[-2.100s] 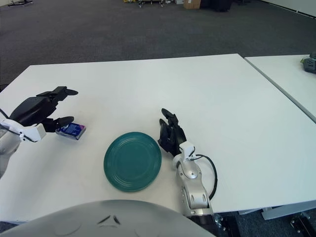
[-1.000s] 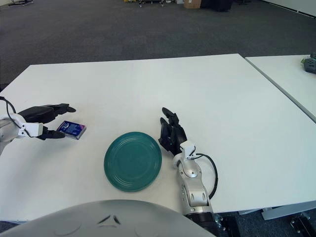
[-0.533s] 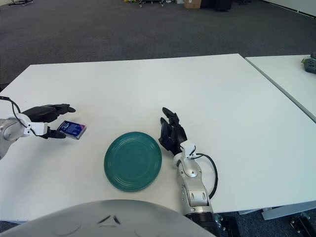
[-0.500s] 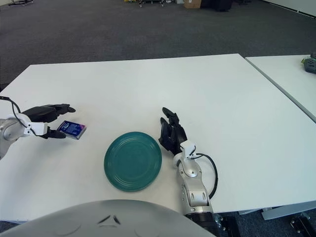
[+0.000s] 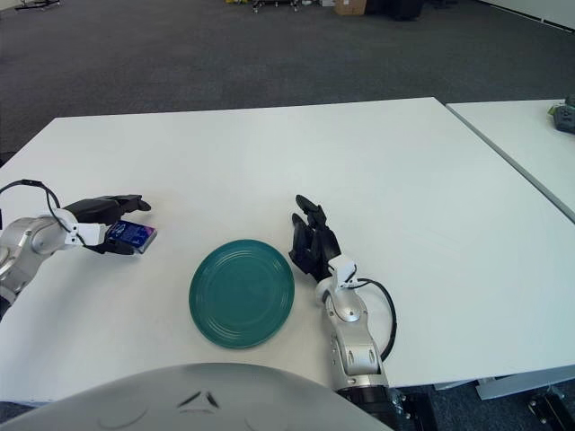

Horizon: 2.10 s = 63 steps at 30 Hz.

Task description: Put the gum into the plate.

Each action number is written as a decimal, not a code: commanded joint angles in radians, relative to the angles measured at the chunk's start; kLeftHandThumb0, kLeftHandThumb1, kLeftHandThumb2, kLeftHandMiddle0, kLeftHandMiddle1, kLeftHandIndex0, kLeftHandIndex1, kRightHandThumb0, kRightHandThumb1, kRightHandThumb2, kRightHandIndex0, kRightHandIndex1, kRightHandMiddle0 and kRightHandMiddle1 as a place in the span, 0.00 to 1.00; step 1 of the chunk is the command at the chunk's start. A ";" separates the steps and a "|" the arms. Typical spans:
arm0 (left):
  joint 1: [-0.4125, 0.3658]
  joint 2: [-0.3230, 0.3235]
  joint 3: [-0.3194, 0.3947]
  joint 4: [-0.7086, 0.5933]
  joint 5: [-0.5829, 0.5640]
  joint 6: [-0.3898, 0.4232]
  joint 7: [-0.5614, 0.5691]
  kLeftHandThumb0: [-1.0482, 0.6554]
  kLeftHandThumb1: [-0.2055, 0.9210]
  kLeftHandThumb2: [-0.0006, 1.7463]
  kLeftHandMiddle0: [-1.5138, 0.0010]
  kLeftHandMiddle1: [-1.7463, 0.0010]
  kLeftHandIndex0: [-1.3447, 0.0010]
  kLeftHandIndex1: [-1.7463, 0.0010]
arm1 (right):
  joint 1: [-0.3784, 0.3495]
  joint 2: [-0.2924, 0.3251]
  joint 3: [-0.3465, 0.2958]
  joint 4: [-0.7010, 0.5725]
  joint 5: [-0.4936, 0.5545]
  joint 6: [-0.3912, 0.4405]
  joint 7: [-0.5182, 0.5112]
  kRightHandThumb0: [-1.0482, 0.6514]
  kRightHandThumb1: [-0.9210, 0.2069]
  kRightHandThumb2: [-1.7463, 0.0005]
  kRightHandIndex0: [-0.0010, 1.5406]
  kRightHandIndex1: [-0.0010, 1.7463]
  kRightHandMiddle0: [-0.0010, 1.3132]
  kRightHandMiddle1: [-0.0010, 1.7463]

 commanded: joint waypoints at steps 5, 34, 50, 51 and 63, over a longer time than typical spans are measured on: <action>-0.050 -0.039 -0.023 0.082 -0.023 0.017 -0.014 0.15 0.96 0.07 0.95 1.00 1.00 0.48 | 0.046 -0.009 -0.017 0.063 0.003 0.072 -0.007 0.21 0.00 0.47 0.11 0.00 0.00 0.24; -0.079 -0.067 -0.146 0.152 0.006 -0.003 -0.035 0.46 0.50 0.61 0.80 0.77 0.96 0.26 | 0.044 -0.006 -0.052 0.066 0.035 0.032 0.006 0.17 0.00 0.51 0.21 0.02 0.00 0.34; -0.071 -0.079 -0.199 0.150 0.071 -0.003 0.027 0.82 0.75 0.50 0.77 0.02 0.84 0.02 | 0.009 -0.032 -0.070 0.086 0.057 0.030 0.061 0.16 0.00 0.50 0.21 0.01 0.00 0.36; -0.070 -0.078 -0.199 0.149 0.072 -0.005 0.031 0.78 0.73 0.53 0.77 0.03 0.81 0.02 | 0.009 -0.033 -0.070 0.086 0.058 0.030 0.063 0.16 0.00 0.50 0.21 0.01 0.00 0.36; -0.050 -0.045 -0.193 0.111 0.066 -0.041 0.030 0.62 0.48 0.75 0.76 0.01 0.55 0.00 | -0.007 -0.039 -0.077 0.096 0.064 0.049 0.073 0.16 0.00 0.49 0.22 0.01 0.00 0.36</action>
